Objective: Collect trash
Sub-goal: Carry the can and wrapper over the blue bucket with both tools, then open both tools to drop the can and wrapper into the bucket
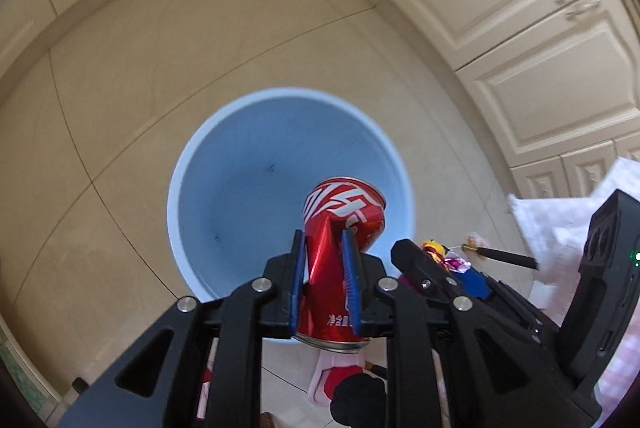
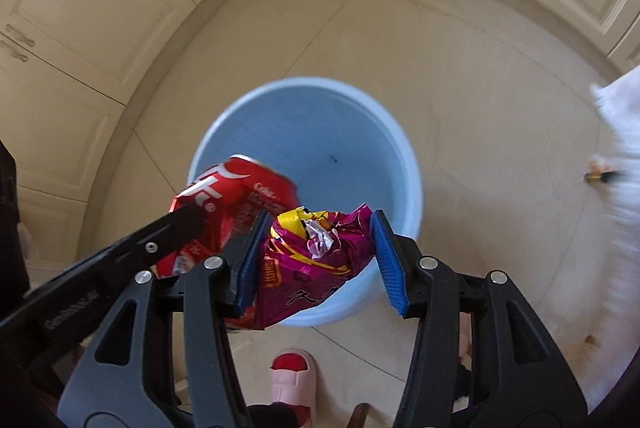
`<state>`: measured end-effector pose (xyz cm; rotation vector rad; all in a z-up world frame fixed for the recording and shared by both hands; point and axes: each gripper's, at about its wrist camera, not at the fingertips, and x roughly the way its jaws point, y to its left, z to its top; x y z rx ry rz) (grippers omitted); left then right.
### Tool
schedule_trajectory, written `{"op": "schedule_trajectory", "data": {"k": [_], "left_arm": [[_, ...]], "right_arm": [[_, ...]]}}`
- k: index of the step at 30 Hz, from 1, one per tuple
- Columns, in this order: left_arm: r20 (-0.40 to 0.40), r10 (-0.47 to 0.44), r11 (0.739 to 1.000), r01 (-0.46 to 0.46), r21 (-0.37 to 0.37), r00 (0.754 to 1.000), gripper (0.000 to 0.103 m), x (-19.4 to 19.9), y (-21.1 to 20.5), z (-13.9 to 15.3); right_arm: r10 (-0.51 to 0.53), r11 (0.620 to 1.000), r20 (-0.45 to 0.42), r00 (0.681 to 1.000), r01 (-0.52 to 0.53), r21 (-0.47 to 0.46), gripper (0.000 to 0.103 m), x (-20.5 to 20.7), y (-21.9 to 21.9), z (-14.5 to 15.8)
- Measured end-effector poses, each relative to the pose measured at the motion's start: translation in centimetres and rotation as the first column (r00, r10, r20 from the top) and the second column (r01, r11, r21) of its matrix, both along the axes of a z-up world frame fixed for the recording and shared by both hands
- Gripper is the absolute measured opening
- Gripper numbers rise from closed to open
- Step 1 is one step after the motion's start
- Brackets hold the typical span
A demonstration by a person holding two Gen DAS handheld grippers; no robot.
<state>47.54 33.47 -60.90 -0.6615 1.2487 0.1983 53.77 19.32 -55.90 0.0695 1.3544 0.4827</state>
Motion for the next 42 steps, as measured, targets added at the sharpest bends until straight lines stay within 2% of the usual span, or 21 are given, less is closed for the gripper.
{"op": "schedule_trajectory", "data": {"k": [4,8,12,20,27,32,36,38,40,42], "left_arm": [[-0.052,0.024,0.999,-0.025,-0.022,0.998,0.018,0.1,0.9,-3.0],[-0.095,0.026,0.999,-0.03,-0.042,0.995,0.019,0.0,1.4,-4.8],[-0.106,0.012,0.999,-0.015,-0.029,0.994,0.02,-0.2,1.7,-5.1],[-0.113,0.064,0.998,-0.061,0.024,0.992,0.043,-1.0,3.4,-4.6],[-0.11,0.068,0.997,-0.064,0.045,0.992,0.051,-1.1,4.2,-4.1],[-0.085,0.063,0.995,-0.056,0.08,0.994,0.054,-1.4,4.6,-2.7],[-0.062,0.067,0.993,-0.06,0.1,0.996,0.058,-2.3,4.8,-1.3],[-0.034,0.07,0.993,-0.066,0.095,0.997,0.058,-3.2,4.8,-0.1],[-0.023,0.059,0.991,-0.056,0.121,0.998,0.058,-3.9,4.3,1.3],[0.02,0.034,0.986,-0.037,0.16,0.999,0.058,-4.7,3.4,4.2]], "right_arm": [[-0.007,1.0,-0.038,0.999,0.007,-0.015,0.05,0.6,0.8,-2.4],[-0.003,1.0,-0.061,0.998,0.002,-0.016,0.051,0.4,1.1,-3.5],[0.006,1.0,-0.061,0.998,-0.007,-0.023,0.051,0.3,0.8,-3.9],[0.024,0.999,-0.072,0.997,-0.026,-0.032,0.052,0.3,0.2,-4.8],[0.034,0.999,-0.047,0.998,-0.036,-0.032,0.053,0.4,1.6,-4.9],[0.053,0.998,-0.003,0.999,-0.053,-0.038,0.062,0.0,1.7,-3.8],[0.078,0.995,0.05,0.996,-0.075,-0.058,0.064,-0.5,1.7,-1.9],[0.1,0.992,0.096,0.99,-0.091,-0.088,0.064,-1.2,1.8,-0.2],[0.119,0.988,0.146,0.982,-0.102,-0.119,0.064,-2.2,1.8,2.3],[0.146,0.982,0.199,0.969,-0.118,-0.147,0.064,-3.4,1.7,5.0]]}}
